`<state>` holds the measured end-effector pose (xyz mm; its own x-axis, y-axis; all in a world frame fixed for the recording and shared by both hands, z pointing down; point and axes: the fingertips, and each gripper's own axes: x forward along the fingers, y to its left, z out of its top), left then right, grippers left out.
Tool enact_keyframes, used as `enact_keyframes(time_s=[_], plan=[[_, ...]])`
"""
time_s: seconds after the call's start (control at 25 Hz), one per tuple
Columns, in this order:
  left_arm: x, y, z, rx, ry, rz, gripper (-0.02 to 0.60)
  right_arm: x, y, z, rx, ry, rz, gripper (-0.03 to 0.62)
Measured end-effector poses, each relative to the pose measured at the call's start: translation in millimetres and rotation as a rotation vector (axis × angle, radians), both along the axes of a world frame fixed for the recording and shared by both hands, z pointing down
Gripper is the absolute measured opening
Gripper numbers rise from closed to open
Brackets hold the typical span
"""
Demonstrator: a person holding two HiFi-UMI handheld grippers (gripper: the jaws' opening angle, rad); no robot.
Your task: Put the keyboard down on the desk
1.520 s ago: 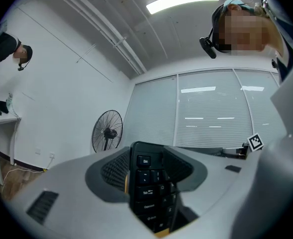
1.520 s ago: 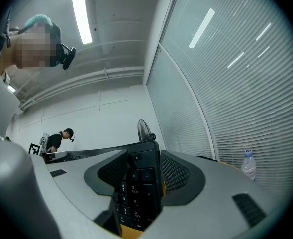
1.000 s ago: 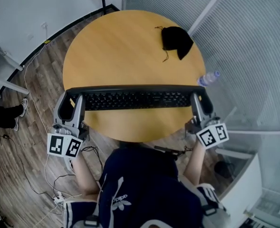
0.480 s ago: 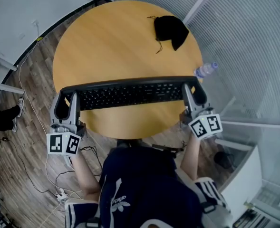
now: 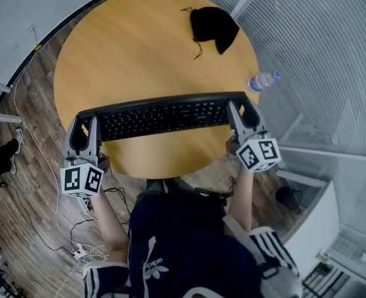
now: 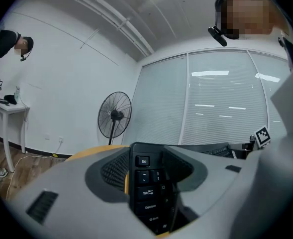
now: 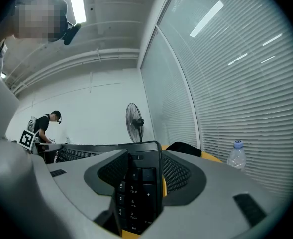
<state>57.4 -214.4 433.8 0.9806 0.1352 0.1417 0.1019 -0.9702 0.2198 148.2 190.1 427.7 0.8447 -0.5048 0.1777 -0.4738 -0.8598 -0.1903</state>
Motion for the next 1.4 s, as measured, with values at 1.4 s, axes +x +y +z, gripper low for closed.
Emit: enact_keyframes(time_s=[1.4], plan=[[29.2, 13.4, 140.9, -0.002, -0.345, 0.007, 0.202, 9.5, 16.6, 155.9, -0.034, -0.354, 0.051, 0.198]])
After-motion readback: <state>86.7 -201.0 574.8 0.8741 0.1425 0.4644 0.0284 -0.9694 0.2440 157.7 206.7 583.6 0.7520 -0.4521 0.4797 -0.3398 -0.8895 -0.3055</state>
